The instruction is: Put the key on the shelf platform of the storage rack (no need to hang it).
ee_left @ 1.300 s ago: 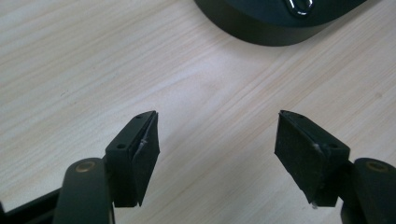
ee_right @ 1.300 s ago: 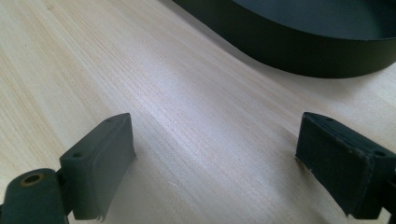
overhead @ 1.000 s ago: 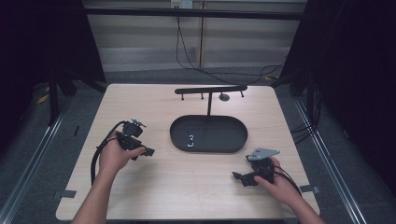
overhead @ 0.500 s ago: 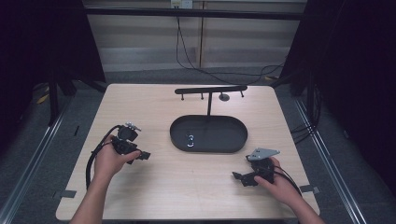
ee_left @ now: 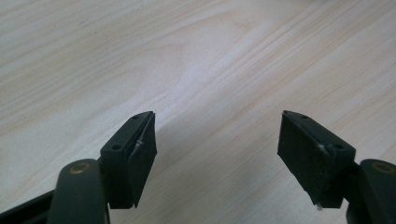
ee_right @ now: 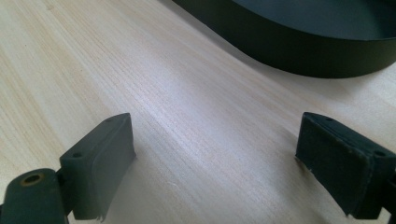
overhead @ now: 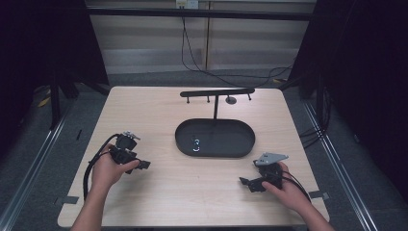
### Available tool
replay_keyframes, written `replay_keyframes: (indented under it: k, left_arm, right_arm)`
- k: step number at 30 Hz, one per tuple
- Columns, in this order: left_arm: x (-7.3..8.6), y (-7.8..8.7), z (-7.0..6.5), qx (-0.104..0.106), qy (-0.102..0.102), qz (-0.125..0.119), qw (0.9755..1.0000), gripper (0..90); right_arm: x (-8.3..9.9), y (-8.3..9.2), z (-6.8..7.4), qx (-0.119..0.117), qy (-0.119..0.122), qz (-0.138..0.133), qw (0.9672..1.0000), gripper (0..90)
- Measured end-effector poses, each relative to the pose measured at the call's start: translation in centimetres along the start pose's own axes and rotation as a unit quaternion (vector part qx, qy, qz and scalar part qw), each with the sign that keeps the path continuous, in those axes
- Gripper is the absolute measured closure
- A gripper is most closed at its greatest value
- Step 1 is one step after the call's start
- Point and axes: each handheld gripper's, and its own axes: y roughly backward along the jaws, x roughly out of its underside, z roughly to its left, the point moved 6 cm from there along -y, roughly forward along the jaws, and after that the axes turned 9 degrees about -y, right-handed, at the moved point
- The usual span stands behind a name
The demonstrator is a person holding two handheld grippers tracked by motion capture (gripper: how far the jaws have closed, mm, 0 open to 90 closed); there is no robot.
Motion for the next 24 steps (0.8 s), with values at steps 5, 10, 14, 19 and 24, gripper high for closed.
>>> replay_keyframes:
  k: [5, 10, 14, 19, 24]
  left_arm:
    - [0.7, -0.1, 0.1, 0.003, -0.002, 0.001, 1.0, 27.5]
    - [1.4, -0.1, 0.2, 0.001, -0.005, 0.0, 1.0, 27.2]
    - [1.9, -0.2, 0.3, 0.001, -0.003, -0.001, 1.0, 26.6]
    - [2.5, -0.3, 0.5, 0.0, 0.001, -0.003, 1.0, 26.4]
    - [2.9, -0.3, 0.5, -0.003, -0.004, -0.003, 1.0, 26.2]
  right_arm:
    - [0.0, 0.0, 0.0, 0.0, 0.0, 0.0, 1.0, 10.8]
    - [0.0, 0.0, 0.0, 0.0, 0.0, 0.0, 1.0, 10.8]
    - [0.0, 0.0, 0.0, 0.0, 0.0, 0.0, 1.0, 10.8]
    - [0.0, 0.0, 0.0, 0.0, 0.0, 0.0, 1.0, 10.8]
    - [0.0, 0.0, 0.0, 0.0, -0.001, 0.001, 1.0, 10.8]
